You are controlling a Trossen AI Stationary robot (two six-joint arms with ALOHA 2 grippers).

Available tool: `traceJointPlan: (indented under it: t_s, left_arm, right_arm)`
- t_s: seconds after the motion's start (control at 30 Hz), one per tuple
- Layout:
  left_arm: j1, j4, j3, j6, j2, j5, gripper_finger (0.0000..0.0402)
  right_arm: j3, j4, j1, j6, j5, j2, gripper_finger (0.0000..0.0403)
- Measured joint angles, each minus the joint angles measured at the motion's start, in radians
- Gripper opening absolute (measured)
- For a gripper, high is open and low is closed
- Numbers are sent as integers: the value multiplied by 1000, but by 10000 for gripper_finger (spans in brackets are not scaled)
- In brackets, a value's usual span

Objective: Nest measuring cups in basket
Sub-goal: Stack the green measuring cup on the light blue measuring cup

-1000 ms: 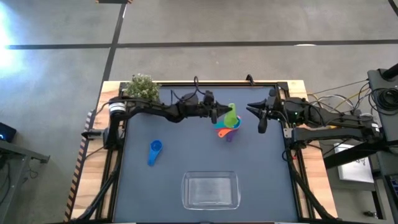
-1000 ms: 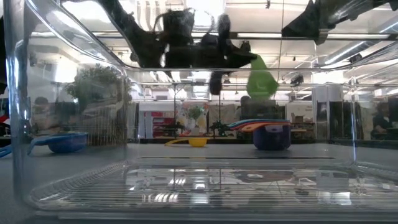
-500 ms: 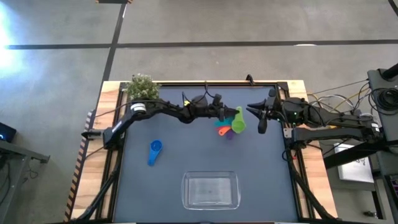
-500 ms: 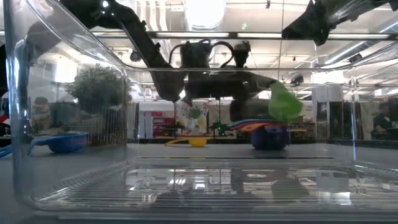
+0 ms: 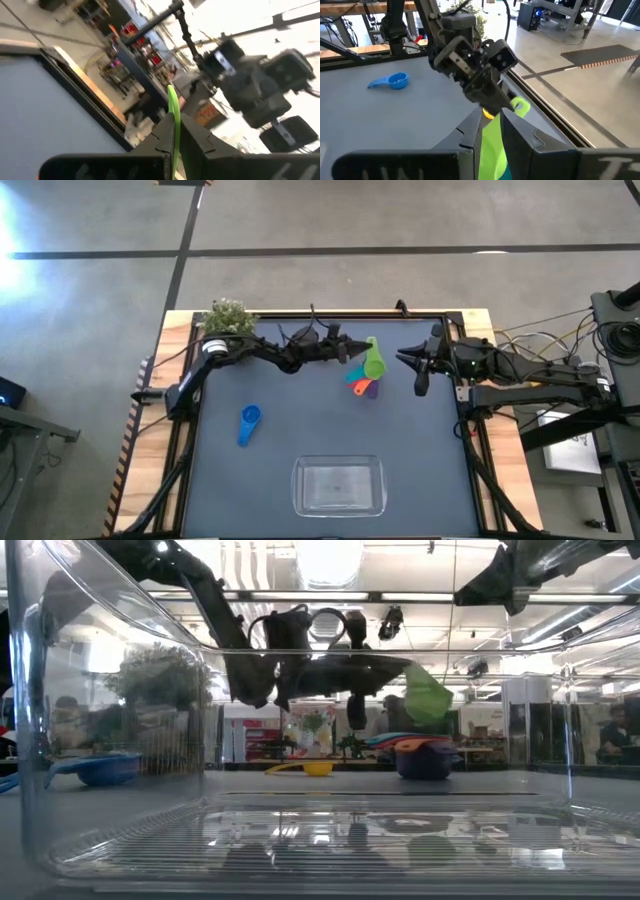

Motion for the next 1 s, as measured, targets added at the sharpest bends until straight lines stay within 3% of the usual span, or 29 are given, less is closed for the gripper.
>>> traceJointPlan:
  t_s: [0.47, 0.73, 1.0]
  left_arm:
    - [16, -129, -3, 74, 2, -26, 14]
    - [24, -131, -3, 107, 2, 1, 103]
    - [70, -131, -3, 101, 2, 153, 195]
  right_arm:
    - [-16, 1, 0, -2, 3, 0, 59]
    - [-17, 0, 0, 5, 3, 0, 57]
    - [-17, 0, 0, 5, 3, 0, 64]
